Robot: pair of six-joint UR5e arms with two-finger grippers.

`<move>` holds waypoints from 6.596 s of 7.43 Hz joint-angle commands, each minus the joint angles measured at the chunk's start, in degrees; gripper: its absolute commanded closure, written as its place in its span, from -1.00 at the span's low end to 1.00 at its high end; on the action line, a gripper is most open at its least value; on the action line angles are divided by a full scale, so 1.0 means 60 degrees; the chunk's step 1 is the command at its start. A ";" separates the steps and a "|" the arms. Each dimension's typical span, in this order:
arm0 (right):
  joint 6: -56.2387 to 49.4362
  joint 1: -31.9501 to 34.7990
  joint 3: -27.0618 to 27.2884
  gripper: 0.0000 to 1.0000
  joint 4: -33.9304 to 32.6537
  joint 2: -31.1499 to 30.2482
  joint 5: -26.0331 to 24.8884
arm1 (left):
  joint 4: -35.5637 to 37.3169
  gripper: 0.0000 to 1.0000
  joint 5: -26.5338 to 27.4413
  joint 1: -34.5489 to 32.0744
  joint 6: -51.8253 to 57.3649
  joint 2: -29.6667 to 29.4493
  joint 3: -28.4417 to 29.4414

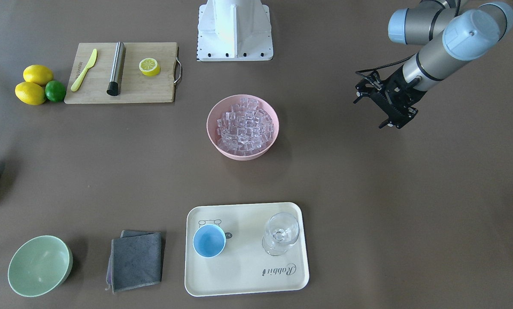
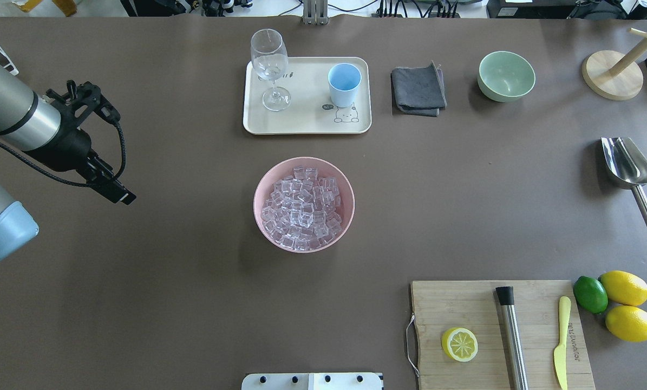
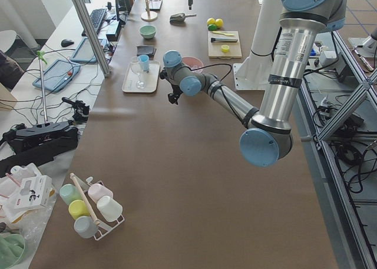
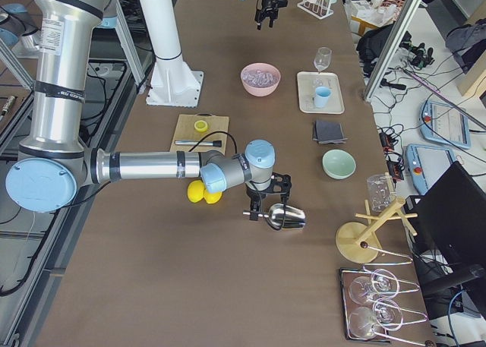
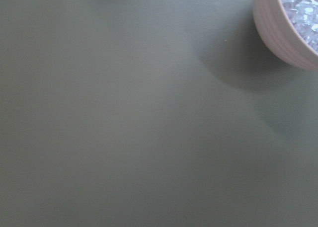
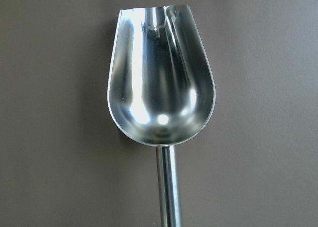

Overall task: Put ice in cup with scoop
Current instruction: 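Move the left gripper to the rim of the pink ice bowl, then lift the metal scoop off its stand with the right gripper, then carry the scoop over the pink bowl while the left gripper holds the bowl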

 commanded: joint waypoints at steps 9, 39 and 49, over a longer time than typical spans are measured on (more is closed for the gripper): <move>0.1509 -0.1402 -0.1064 -0.79 0.2977 -0.0420 -0.0993 | -0.5713 -0.97 0.1522 0.1764 0.3086 -0.0817 0.2360; -0.9360 -0.2806 0.3989 1.00 -0.7554 0.5057 -0.3773 | -0.6035 -0.97 0.2477 0.2774 0.3203 -0.2095 0.3417; -0.9668 -0.5809 0.3686 1.00 -1.1459 0.8187 -0.5708 | -0.6049 -0.97 0.2491 0.2774 0.3218 -0.2095 0.3418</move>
